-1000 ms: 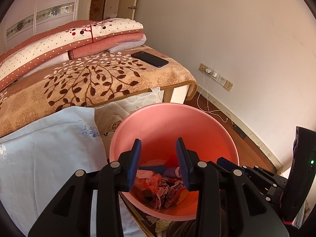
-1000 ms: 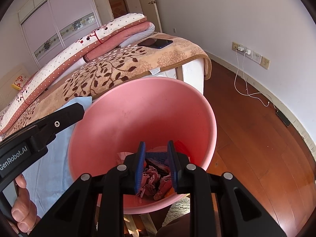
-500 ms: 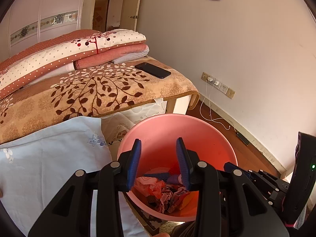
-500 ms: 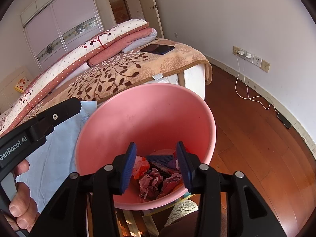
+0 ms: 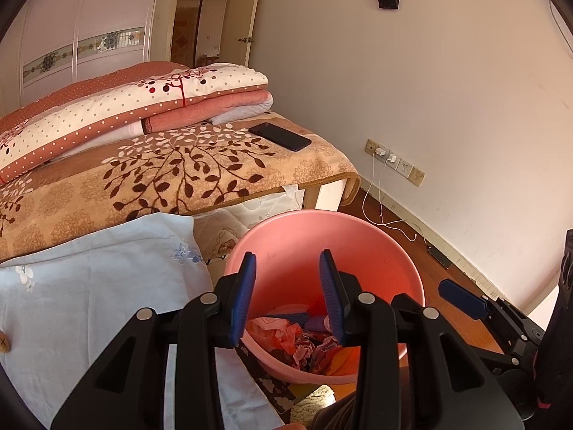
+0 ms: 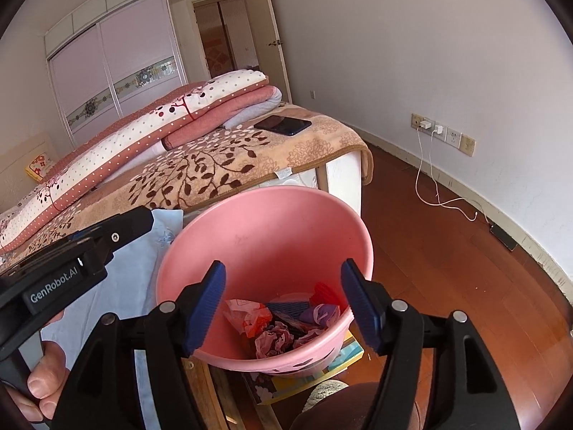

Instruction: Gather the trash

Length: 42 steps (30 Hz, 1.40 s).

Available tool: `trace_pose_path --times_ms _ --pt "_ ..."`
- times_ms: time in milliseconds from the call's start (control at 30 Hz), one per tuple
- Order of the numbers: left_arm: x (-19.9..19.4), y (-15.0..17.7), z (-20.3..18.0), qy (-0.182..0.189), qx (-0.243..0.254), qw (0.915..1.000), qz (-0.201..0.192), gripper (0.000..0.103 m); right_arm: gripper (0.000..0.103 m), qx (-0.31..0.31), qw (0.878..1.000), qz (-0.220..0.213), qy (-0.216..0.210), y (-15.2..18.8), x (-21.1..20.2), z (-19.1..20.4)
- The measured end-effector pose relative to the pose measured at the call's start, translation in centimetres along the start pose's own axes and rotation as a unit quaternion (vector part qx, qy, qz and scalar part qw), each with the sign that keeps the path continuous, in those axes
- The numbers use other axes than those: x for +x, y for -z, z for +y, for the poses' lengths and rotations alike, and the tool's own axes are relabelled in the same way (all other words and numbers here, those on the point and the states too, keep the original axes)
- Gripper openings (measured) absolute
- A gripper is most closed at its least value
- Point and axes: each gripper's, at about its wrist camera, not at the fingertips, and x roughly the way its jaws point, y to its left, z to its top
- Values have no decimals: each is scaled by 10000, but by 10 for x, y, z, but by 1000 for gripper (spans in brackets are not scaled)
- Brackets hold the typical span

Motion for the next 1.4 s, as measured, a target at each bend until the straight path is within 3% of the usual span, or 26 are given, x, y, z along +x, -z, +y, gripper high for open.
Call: trace_pose_path --times_ms 733,1400 --pt "-79 20 23 -295 -48 9981 -532 37 74 -324 9978 -570 104 14 -56 37" --pt "-97 39 46 -338 -311 9976 -512 37 75 -439 9960 -778 84 21 -75 60"
